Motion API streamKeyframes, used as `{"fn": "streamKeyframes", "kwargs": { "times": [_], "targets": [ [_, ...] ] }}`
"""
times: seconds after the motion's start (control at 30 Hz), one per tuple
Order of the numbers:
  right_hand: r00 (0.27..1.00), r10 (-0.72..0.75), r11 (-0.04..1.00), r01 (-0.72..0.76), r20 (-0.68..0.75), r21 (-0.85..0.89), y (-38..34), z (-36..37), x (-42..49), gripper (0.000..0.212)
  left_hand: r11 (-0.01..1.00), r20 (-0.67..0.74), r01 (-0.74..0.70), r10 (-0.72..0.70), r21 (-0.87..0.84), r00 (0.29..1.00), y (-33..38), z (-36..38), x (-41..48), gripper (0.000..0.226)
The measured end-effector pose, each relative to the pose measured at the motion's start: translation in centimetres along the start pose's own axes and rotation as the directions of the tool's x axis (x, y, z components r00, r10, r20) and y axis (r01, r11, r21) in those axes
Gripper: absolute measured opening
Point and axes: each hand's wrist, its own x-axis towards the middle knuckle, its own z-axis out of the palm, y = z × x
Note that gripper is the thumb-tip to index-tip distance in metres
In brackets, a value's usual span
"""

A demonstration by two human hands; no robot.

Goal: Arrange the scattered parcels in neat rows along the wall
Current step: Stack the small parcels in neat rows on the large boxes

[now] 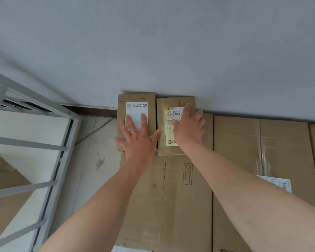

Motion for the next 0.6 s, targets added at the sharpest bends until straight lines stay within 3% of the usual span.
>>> {"fn": "streamKeyframes", "kwargs": {
  "times": [0.1,0.33,0.47,0.6],
  "targets": [
    [1.000,-0.019,1.000,0.019,0.004,-0.014,0.5,0.2,0.3,0.074,0.999,-0.024,-0.042,0.041,-0.028,0.999,-0.1,0.0,-0.7,0.080],
    [0.998,-0.023,0.997,0.019,0.054,0.076,4.0,-2.2,-0.6,0.077,0.991,0.089,-0.134,0.134,-0.009,0.987,0.0,-2.2,-1.2,0.083],
    [0.996,-0.082,0.993,0.078,0.046,0.086,9.4,-5.9,-1.9,0.073,0.992,0.062,-0.127,0.125,0.022,0.990,4.2,-4.2,-3.2,0.086],
    [0.996,-0.084,0.993,0.083,0.007,0.080,16.6,-11.2,-3.5,0.069,0.971,0.079,-0.238,0.237,0.006,0.968,11.6,-6.3,-7.7,0.087]
  ]
}}
